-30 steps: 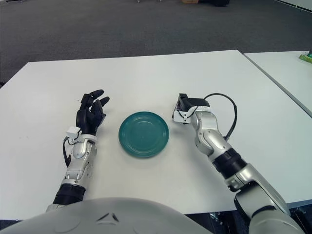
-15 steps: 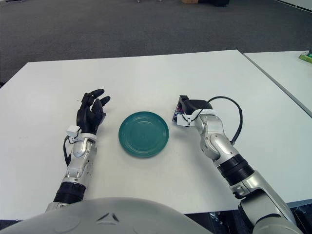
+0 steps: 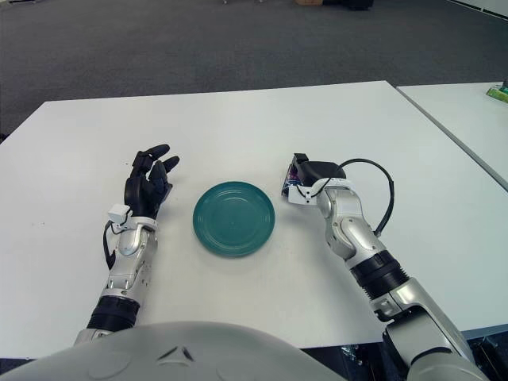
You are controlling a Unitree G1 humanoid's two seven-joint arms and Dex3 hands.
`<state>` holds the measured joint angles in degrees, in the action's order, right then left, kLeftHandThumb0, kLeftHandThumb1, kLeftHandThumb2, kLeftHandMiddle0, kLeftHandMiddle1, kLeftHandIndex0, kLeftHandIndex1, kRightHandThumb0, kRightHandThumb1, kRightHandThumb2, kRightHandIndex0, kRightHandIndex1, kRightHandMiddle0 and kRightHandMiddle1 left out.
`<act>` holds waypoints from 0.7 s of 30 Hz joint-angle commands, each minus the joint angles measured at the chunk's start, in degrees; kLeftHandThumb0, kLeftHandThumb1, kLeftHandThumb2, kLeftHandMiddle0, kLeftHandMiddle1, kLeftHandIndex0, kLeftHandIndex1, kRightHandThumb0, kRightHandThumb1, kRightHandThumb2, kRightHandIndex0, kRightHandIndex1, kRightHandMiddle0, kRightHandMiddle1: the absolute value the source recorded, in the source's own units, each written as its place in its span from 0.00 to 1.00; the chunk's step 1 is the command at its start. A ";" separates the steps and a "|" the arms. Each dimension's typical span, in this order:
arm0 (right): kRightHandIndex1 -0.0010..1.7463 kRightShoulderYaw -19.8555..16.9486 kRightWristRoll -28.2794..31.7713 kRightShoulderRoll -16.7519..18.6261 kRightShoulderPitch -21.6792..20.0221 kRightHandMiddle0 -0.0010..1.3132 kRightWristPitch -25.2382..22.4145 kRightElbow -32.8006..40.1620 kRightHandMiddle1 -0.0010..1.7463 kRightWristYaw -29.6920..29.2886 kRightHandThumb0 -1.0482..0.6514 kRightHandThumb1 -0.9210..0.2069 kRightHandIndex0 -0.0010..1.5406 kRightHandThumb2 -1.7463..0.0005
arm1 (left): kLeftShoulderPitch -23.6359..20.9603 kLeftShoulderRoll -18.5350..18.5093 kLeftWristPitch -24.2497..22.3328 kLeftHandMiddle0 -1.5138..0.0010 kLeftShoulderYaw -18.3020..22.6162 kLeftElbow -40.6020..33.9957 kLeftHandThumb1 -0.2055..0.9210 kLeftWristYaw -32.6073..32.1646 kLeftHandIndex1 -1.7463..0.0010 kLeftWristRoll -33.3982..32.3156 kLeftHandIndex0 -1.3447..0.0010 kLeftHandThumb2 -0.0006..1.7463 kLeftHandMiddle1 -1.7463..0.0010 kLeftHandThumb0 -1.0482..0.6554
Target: Put the gum into the plate.
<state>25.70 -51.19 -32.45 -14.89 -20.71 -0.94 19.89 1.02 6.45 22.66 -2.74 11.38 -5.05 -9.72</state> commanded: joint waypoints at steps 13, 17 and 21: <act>0.75 -1.99 0.36 2.00 0.93 0.07 0.86 0.22 0.77 -2.75 0.13 0.00 0.29 0.65 | 0.41 2.02 -0.43 0.75 0.30 -0.95 1.00 0.09 0.31 0.98 0.76 0.39 0.43 0.18; 0.80 -2.22 0.50 2.46 1.28 0.07 0.79 -0.06 0.79 -2.89 0.14 0.00 0.29 0.67 | 0.44 2.04 -0.05 0.75 0.36 -0.95 1.00 0.22 0.31 1.33 0.76 0.39 0.43 0.18; 0.82 -2.26 0.51 2.87 1.57 0.06 0.84 -0.58 0.78 -3.12 0.14 0.00 0.28 0.67 | 0.52 2.04 -0.34 0.75 0.47 -1.14 1.00 0.49 0.31 1.05 0.76 0.39 0.43 0.18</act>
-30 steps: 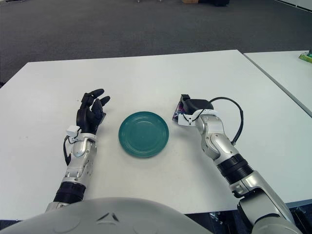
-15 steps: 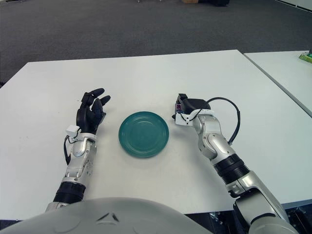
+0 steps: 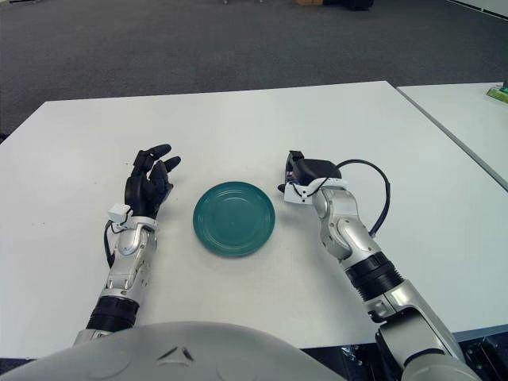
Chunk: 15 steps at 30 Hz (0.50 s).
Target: Put the gum into the plate.
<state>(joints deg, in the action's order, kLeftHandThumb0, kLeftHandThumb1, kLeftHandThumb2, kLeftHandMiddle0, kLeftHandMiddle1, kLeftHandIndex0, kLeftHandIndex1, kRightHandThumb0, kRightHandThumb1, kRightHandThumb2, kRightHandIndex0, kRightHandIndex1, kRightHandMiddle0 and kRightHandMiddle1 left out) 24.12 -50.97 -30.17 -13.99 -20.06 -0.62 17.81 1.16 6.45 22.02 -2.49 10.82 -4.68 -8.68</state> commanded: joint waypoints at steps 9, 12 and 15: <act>0.74 -0.47 0.05 0.56 0.90 0.01 0.39 -1.23 0.70 -0.54 0.13 0.00 0.26 0.66 | 0.67 1.93 -0.19 0.76 0.13 -1.14 1.00 -0.13 0.32 0.43 0.77 0.39 0.45 0.18; 0.72 -0.31 -0.08 0.45 0.88 0.00 0.45 -1.41 0.68 -0.36 0.13 0.00 0.26 0.65 | 0.72 1.97 -0.11 0.76 0.14 -1.18 1.00 -0.22 0.32 0.57 0.77 0.39 0.45 0.17; 0.65 -0.20 -0.26 0.21 0.99 0.00 0.59 -1.49 0.63 -0.27 0.13 0.00 0.25 0.64 | 0.78 2.07 0.07 0.76 0.10 -1.18 1.00 -0.34 0.32 0.74 0.78 0.39 0.45 0.17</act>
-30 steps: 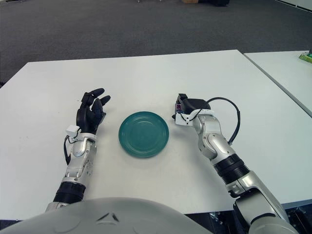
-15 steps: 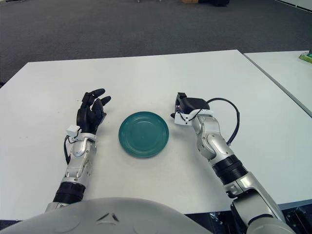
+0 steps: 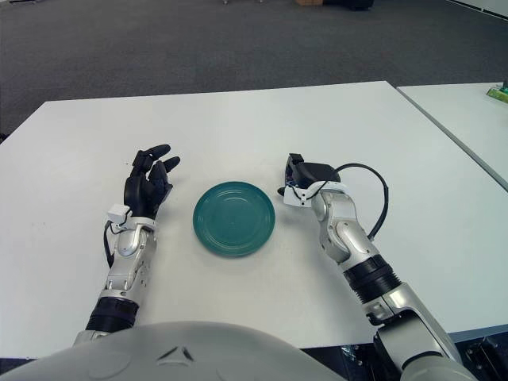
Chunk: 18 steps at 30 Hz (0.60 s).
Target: Put the gum into the plate.
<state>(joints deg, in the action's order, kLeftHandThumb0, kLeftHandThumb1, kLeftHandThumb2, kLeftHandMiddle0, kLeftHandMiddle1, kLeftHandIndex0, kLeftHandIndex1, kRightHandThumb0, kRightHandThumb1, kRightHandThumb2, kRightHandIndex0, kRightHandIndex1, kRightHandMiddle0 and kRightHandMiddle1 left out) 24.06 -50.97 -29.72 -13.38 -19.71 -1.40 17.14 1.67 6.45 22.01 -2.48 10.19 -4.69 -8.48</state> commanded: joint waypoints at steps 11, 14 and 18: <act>0.50 -0.58 -0.93 -0.49 0.61 0.00 0.31 -1.53 0.51 -1.20 0.10 0.00 0.23 0.63 | 0.31 2.19 0.32 0.76 0.07 -0.51 1.00 0.30 0.32 -0.21 0.78 0.39 0.45 0.17; 0.44 -0.82 -0.43 0.84 -1.05 0.00 0.80 -7.35 0.43 -5.21 0.10 0.00 0.19 0.63 | 0.31 2.06 -0.52 0.76 -0.05 -0.87 1.00 0.13 0.32 0.00 0.78 0.39 0.45 0.17; 0.36 -1.44 0.93 3.35 -3.22 0.00 0.36 -13.37 0.35 -9.47 0.10 0.00 0.16 0.65 | 0.26 2.09 -0.86 0.76 -0.27 -0.85 1.00 -0.02 0.32 0.33 0.79 0.39 0.46 0.17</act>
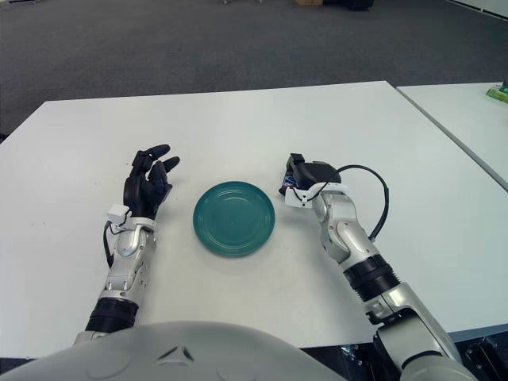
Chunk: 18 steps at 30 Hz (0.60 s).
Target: Put the gum into the plate.
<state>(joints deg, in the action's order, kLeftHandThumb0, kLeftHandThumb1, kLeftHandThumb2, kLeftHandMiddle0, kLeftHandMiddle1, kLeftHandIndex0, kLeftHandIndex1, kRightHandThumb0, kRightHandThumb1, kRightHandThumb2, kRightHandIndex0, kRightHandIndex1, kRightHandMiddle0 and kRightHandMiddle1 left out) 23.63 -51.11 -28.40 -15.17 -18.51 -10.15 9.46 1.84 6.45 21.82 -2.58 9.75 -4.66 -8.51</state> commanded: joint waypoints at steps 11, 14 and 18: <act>0.29 -6.21 6.55 8.76 -3.22 0.00 -5.34 -8.47 0.26 -8.18 0.10 0.00 0.11 0.68 | 0.49 2.72 -1.06 0.76 -1.10 -0.87 1.00 -0.42 0.32 0.68 0.79 0.38 0.46 0.18; 0.28 -7.06 7.31 10.48 -3.41 0.00 -6.79 -8.65 0.25 -9.86 0.10 0.00 0.10 0.69 | 0.52 2.82 -1.05 0.76 -1.26 -0.99 1.00 -0.74 0.32 0.97 0.79 0.39 0.46 0.18; 0.25 -7.98 8.26 12.08 -3.31 0.00 -8.18 -8.53 0.24 -11.59 0.11 0.00 0.08 0.70 | 0.59 2.88 -1.28 0.76 -1.41 -1.11 1.00 -0.91 0.32 1.13 0.79 0.39 0.46 0.18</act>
<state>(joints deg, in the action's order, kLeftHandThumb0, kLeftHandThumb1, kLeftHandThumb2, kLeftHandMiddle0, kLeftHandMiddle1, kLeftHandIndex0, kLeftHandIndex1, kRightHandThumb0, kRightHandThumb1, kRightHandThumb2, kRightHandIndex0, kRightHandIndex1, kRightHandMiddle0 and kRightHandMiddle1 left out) 16.57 -44.22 -17.67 -17.84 -25.52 -17.99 -1.24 2.28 6.44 20.82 -3.63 9.22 -4.96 -7.96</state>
